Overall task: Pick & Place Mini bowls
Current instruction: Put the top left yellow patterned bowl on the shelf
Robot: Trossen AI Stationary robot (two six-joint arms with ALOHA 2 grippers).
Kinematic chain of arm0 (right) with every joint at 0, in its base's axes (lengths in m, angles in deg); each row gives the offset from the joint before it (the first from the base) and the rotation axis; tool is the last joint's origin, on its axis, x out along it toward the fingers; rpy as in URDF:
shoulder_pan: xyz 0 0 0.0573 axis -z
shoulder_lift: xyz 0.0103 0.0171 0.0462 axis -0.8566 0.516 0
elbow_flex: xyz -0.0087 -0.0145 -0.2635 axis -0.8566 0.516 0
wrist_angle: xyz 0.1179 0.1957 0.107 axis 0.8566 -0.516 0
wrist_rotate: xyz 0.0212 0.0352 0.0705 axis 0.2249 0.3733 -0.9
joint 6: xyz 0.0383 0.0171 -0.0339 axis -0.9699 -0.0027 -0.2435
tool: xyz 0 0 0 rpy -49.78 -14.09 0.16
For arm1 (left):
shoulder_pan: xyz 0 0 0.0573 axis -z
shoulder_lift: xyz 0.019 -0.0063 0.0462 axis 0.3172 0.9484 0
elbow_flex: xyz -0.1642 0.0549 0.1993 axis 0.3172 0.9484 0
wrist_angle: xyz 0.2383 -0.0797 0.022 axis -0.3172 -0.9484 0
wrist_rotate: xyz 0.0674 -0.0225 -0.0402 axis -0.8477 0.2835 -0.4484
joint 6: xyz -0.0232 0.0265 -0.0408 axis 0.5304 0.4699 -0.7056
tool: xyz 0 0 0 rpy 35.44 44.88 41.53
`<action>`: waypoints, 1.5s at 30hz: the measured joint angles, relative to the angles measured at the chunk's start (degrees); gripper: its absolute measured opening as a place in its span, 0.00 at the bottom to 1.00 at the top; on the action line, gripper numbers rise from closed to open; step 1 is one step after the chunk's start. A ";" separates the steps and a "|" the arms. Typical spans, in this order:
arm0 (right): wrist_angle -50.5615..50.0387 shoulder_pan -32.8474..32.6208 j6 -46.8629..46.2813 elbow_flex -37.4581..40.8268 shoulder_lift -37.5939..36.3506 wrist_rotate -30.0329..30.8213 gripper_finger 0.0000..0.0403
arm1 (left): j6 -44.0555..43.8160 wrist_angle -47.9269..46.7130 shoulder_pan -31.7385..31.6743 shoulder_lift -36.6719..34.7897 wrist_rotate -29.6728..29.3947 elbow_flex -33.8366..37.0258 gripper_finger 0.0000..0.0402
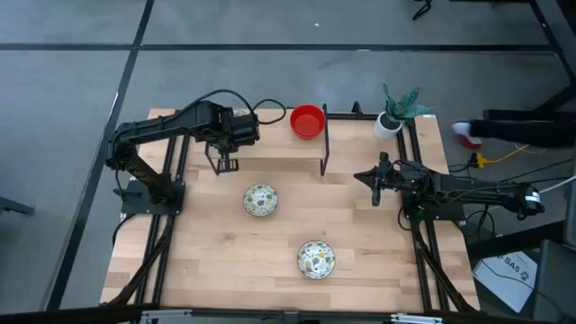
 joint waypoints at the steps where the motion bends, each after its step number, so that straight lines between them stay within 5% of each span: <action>1: 0.00 0.01 -0.01 0.00 0.00 0.00 0.04 | 0.05 0.00 -0.01 0.00 -0.02 0.00 0.01; 45: 0.00 0.00 0.00 0.00 0.00 0.00 0.04 | 6.66 1.71 -7.04 5.73 4.36 3.89 0.01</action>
